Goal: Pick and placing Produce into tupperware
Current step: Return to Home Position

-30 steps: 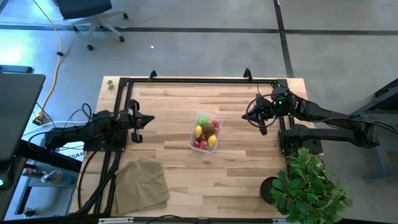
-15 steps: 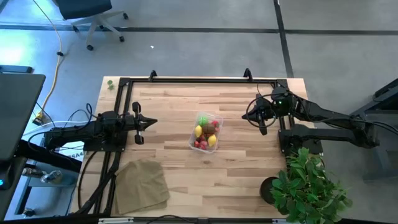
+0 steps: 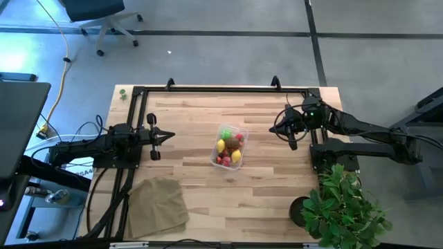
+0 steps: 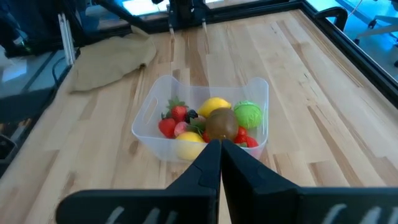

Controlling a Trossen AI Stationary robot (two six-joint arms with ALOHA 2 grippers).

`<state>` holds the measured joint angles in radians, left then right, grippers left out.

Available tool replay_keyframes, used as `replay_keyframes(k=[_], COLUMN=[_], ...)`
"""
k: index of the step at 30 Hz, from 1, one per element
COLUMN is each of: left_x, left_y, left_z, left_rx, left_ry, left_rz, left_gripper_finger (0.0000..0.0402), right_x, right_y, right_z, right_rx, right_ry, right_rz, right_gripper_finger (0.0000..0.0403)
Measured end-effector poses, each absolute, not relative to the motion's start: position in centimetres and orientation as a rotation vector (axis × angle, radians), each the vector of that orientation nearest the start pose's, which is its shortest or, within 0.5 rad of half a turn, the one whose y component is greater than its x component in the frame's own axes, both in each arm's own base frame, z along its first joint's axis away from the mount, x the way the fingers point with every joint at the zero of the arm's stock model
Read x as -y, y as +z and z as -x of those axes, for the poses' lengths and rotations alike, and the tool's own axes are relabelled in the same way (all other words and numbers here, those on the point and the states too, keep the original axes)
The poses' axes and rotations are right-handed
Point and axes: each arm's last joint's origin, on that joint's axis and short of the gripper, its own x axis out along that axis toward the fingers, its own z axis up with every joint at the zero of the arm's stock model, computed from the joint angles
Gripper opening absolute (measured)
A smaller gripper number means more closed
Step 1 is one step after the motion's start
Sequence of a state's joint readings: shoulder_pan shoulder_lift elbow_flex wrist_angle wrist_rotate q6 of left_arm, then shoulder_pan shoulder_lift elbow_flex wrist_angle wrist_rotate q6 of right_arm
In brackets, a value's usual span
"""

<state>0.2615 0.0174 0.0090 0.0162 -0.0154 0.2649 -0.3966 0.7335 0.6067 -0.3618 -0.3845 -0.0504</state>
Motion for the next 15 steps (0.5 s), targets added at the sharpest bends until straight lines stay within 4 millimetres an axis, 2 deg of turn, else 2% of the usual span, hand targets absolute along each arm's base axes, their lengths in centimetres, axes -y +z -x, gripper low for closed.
replay_keyframes(k=[3,6,11,15], left_x=[-2.6,-2.6,-2.6,-2.6], left_y=[16.7,16.7,16.7,16.7], left_z=[-9.5,-9.5,-9.5,-9.5], left_rx=[-0.029,-0.029,-0.029,-0.029], left_ry=[0.276,0.276,0.276,0.276], left_rz=[-0.264,-0.264,-0.264,-0.264], left_gripper_finger=[0.0003,0.0003,0.0003,0.0003], right_x=[5.2,5.4,5.9,5.6], right_y=[26.9,28.3,31.5,34.5], right_z=[-15.2,-15.8,-16.2,-15.6], right_rx=[-0.396,-0.247,0.093,0.388], right_ry=[-0.009,-0.033,-0.076,0.019], right_rz=[-0.194,-0.292,-0.479,-0.452], right_gripper_finger=[0.0005,0.0005,0.0005,0.0005])
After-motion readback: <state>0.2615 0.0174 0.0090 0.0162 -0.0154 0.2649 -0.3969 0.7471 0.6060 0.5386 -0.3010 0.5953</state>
